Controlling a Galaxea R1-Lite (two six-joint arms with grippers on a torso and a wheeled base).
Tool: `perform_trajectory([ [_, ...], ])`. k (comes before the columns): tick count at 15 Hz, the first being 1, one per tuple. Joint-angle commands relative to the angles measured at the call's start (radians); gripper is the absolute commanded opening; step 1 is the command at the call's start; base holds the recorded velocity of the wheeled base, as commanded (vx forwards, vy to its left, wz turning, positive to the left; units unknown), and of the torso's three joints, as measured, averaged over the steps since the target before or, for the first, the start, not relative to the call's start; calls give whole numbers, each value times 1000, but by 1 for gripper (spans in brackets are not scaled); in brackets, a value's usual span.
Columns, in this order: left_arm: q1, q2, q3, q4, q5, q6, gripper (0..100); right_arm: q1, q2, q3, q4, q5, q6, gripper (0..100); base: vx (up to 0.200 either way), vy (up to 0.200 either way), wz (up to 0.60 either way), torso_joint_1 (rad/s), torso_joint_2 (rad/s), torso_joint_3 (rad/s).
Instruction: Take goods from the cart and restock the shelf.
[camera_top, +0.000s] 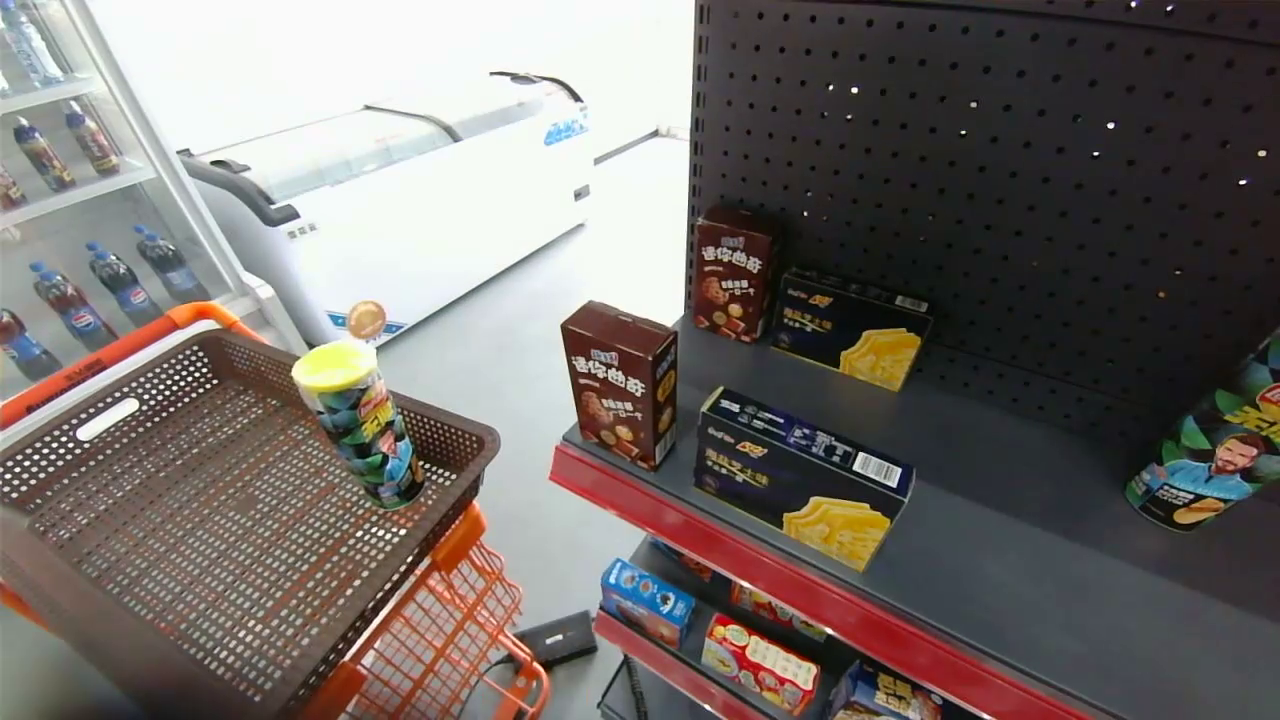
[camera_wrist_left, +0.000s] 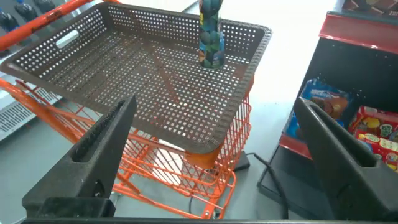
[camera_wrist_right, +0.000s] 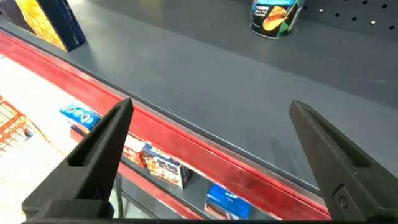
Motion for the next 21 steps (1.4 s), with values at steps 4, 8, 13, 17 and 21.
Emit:
perform_trajectory([
  [4,-55,625,-245,-45,6,2,100,0,0,0,0,0,0,100,0,0,0,0,0,0],
  [8,76,1033,-238,-430,-31,2,100,0,0,0,0,0,0,100,0,0,0,0,0,0],
  [13,71,1422,-198,-933,-37,6,100,0,0,0,0,0,0,100,0,0,0,0,0,0],
  [17,102,1732,-207,-1309,-38,9,100,0,0,0,0,0,0,100,0,0,0,0,0,0],
  [21,103,1933,-322,-1445,-51,6,100,0,0,0,0,0,0,100,0,0,0,0,0,0],
])
